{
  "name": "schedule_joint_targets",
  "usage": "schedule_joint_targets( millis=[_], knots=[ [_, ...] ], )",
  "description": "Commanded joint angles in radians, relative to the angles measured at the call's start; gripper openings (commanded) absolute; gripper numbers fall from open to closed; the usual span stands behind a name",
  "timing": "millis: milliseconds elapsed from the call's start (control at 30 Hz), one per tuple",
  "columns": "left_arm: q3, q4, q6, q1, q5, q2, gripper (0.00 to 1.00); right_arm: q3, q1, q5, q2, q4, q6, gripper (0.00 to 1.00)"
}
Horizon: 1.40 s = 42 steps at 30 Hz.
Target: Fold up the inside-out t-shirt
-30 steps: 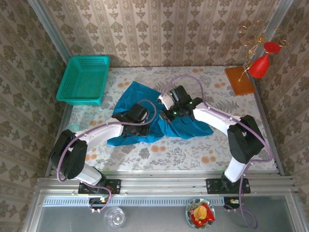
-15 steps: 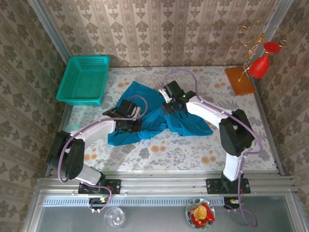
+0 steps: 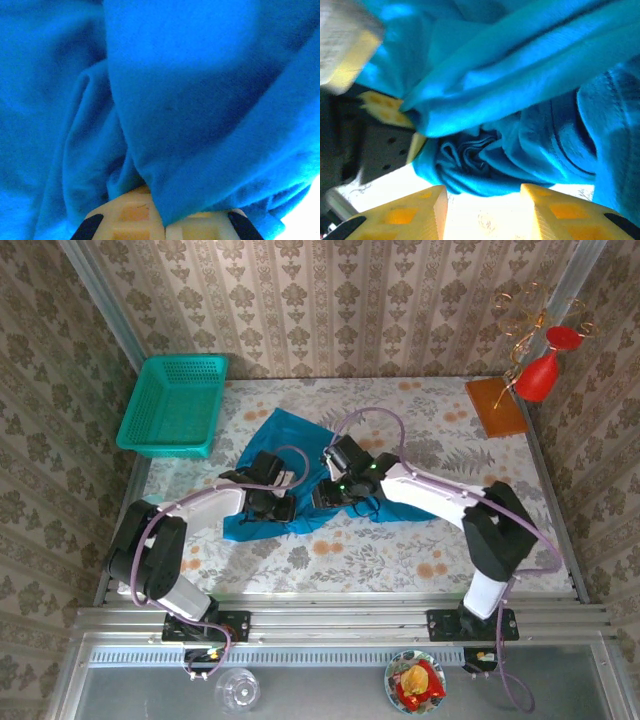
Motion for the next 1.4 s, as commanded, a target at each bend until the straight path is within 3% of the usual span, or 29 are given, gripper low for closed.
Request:
schedule_joint_targets(
  millis=[0, 433, 500, 567, 700, 1033, 1267, 1367],
  knots=[
    [-0.014, -0.008, 0.022, -0.006, 0.008, 0.004, 0.06, 0.034, 0.002, 0.006, 0.088, 0.034, 0.09, 0.43],
    [-0.017, 0.012, 0.013, -0.006, 0.012, -0.005, 0.06, 0.167, 0.002, -0.011, 0.295, 0.116, 0.104, 0.44],
    [-0.019, 0.015, 0.012, -0.006, 0.01, -0.007, 0.05, 0.179, 0.002, -0.003, 0.308, 0.107, 0.105, 0.38],
    [-0.02, 0.017, 0.011, -0.006, 0.006, -0.011, 0.05, 0.186, 0.003, 0.003, 0.305, 0.099, 0.105, 0.24],
    [-0.022, 0.02, 0.009, -0.001, -0.008, -0.02, 0.05, 0.203, 0.001, 0.018, 0.253, 0.055, 0.087, 0.0],
    [-0.011, 0.035, -0.001, 0.052, -0.005, -0.055, 0.11, 0.198, -0.025, 0.049, 0.007, -0.151, 0.013, 0.0],
    [-0.001, 0.025, 0.016, 0.075, -0.006, -0.058, 0.11, 0.102, -0.116, 0.053, -0.156, -0.199, 0.015, 0.0],
    [0.0, 0.026, 0.021, 0.08, 0.004, -0.056, 0.07, 0.043, -0.165, 0.077, -0.188, -0.213, 0.028, 0.0]
  ],
)
